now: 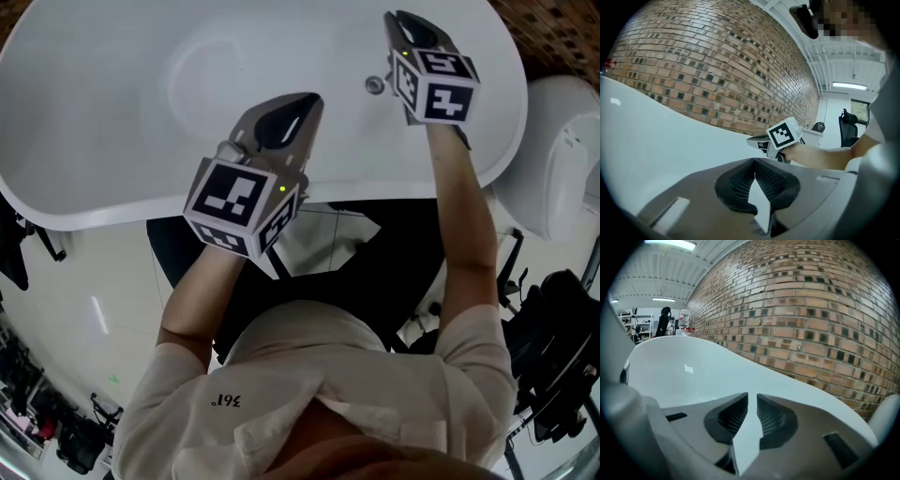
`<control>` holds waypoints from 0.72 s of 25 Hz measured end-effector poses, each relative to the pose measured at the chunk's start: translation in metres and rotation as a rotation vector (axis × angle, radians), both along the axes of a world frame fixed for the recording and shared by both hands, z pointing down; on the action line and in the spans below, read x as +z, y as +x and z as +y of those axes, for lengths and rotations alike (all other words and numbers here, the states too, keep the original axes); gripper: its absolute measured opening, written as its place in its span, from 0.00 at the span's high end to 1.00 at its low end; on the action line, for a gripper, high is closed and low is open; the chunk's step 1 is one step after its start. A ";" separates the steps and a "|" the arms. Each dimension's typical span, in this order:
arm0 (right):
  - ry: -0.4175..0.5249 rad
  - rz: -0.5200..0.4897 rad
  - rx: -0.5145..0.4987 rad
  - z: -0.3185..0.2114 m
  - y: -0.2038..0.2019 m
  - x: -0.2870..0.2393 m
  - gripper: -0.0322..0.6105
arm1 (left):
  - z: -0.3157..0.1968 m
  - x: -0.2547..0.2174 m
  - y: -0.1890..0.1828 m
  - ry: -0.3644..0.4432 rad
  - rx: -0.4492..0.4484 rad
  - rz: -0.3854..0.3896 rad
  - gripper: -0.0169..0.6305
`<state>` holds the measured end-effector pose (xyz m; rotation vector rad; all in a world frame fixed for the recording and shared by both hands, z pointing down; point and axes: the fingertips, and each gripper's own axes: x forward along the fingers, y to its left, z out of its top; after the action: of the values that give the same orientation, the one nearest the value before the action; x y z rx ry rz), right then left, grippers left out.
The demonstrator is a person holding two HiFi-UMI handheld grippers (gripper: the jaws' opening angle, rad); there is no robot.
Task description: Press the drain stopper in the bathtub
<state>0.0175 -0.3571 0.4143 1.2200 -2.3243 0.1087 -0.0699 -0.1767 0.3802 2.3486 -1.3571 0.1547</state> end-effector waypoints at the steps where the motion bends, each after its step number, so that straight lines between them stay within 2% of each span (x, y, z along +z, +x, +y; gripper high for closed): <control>1: -0.004 0.003 0.000 -0.003 -0.001 0.003 0.87 | -0.002 0.002 0.000 -0.003 0.001 -0.001 0.96; 8: -0.039 0.044 0.003 -0.026 0.000 0.035 0.87 | -0.017 0.011 -0.001 -0.015 0.009 -0.004 0.96; 18: -0.170 0.190 0.026 -0.064 0.014 0.110 0.87 | -0.039 0.023 0.004 -0.035 0.041 -0.023 0.96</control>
<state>0.0317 -0.4209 0.5240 1.1257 -2.0906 0.1868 -0.0662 -0.2154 0.4029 2.3533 -1.3071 0.2168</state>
